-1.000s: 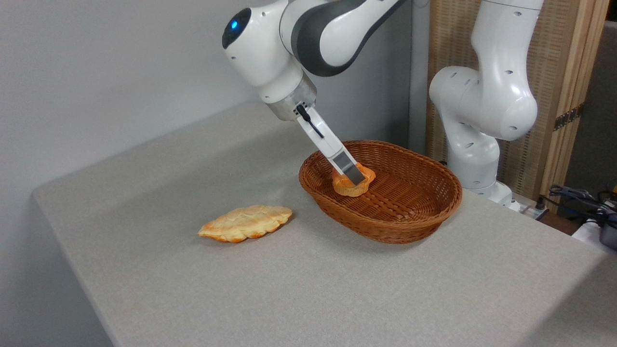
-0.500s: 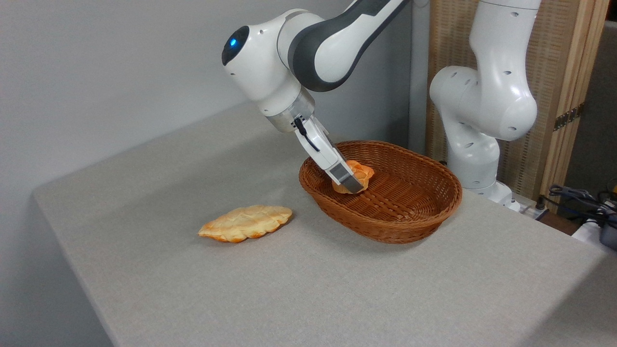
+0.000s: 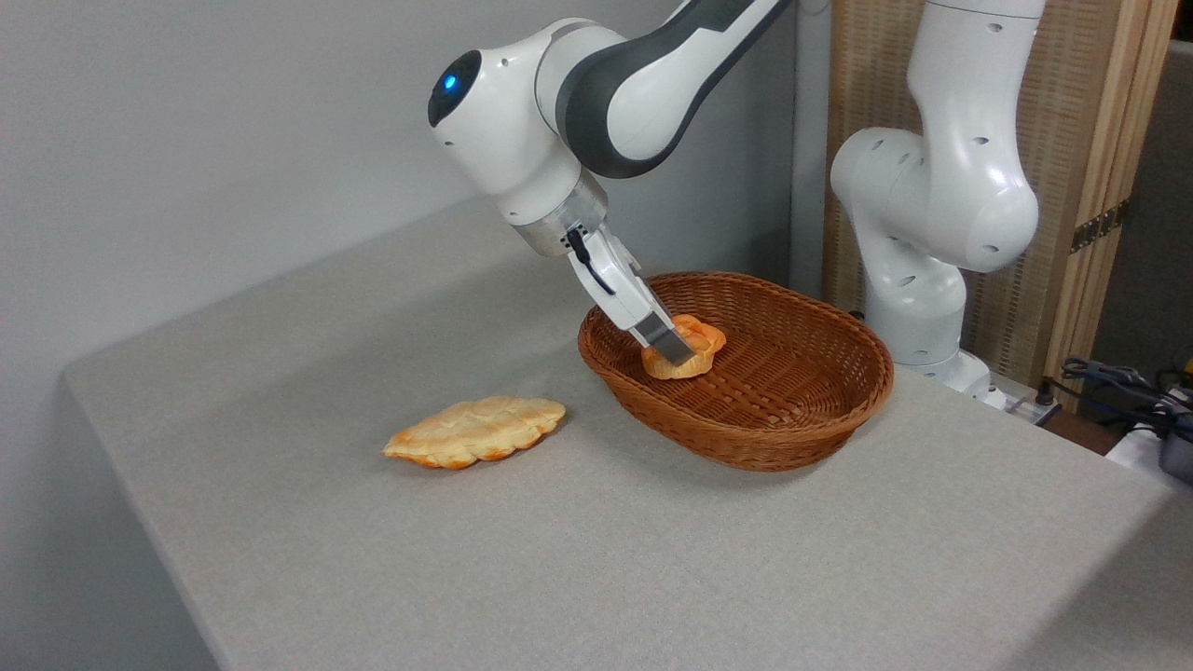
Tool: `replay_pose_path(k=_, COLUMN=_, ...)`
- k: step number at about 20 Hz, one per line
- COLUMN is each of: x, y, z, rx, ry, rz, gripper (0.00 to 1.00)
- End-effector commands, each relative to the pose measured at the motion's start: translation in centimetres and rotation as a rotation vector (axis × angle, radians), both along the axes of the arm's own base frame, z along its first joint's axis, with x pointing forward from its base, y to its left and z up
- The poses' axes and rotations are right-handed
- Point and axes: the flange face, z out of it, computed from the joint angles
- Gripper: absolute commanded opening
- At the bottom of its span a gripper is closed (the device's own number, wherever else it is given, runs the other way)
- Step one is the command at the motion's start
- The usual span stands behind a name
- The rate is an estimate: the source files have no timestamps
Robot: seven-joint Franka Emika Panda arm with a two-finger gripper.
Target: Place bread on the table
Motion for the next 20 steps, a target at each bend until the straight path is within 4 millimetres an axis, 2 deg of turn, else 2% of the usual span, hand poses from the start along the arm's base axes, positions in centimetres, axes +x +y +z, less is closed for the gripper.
replay_pose_path(k=1, x=0.3, y=0.1, z=1.1, rx=-0.011, ry=-0.016, rz=-0.02, gripper=0.38)
replay_pose_path(k=7, x=2.0, y=0.5, z=7.0, rx=-0.026, ry=-0.037, rz=-0.007, gripper=0.41)
replay_pose_path(k=11, x=4.8, y=3.9, z=10.2, rx=-0.089, ry=-0.119, rz=0.062, gripper=0.44)
replay_pose_path(k=15, x=7.7, y=6.9, z=10.8, rx=-0.154, ry=-0.252, rz=0.061, gripper=0.48)
replay_pose_path(k=20, x=11.8, y=8.3, z=8.8, rx=-0.16, ry=-0.407, rz=0.109, gripper=0.52)
